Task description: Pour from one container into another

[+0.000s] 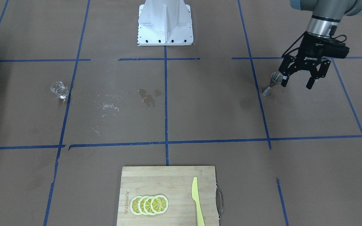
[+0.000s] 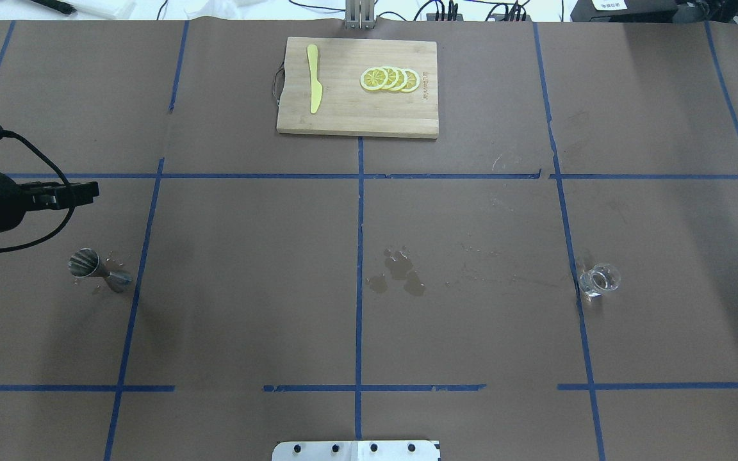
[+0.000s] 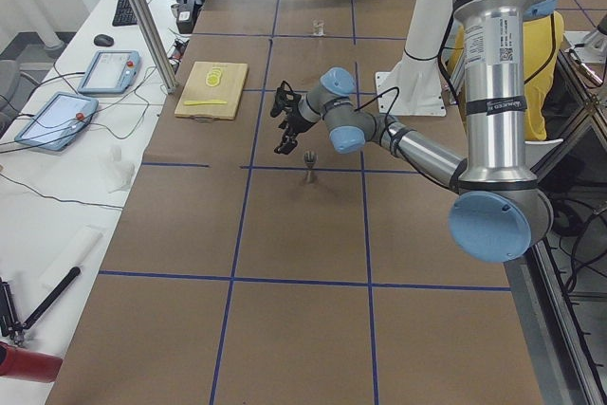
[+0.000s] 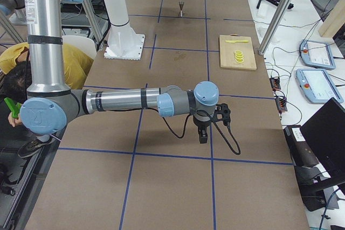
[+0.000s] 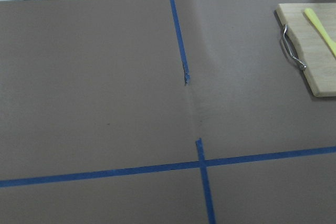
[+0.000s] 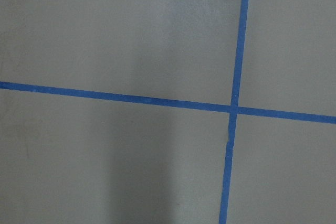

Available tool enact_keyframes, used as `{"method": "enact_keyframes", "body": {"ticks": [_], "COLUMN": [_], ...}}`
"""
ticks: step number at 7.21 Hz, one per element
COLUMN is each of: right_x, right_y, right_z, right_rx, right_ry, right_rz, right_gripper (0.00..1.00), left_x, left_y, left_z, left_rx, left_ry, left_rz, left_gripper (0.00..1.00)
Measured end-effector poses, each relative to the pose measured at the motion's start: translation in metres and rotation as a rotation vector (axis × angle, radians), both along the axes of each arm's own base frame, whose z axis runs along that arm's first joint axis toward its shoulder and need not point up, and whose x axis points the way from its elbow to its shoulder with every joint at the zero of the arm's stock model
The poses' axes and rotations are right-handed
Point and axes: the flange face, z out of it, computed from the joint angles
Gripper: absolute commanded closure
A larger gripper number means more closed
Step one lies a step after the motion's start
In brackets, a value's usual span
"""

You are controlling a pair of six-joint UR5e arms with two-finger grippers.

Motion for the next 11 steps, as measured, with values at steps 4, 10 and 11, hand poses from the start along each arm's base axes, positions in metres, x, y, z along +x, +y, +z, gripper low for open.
{"method": "enact_keyframes", "body": {"ticks": [4,10,11], "right_x": [-0.001,-0.004,-0.004], "right_y": [-0.002,-0.005,-0.005], "right_z": [-0.002,-0.006,-0.006], "right_rx": [0.004,0.061,0.063], "right_ry": [-0.001,0.002,0.002], "right_rz": [-0.001,-0.005,-0.005], "right_gripper": [0.0,0.0,0.0], "left_x": [0.06,0.084,0.089], "left_y": [0.083,0.127,0.132], "left_z": [0.019,0.063,0.069], "left_rx": [0.082,0.196,0.206], "left_ry": [-0.046,-0.058,-0.068], "left_rz": [-0.25,-0.43,-0.424], "left_gripper": [0.1,0.01,0.01]}}
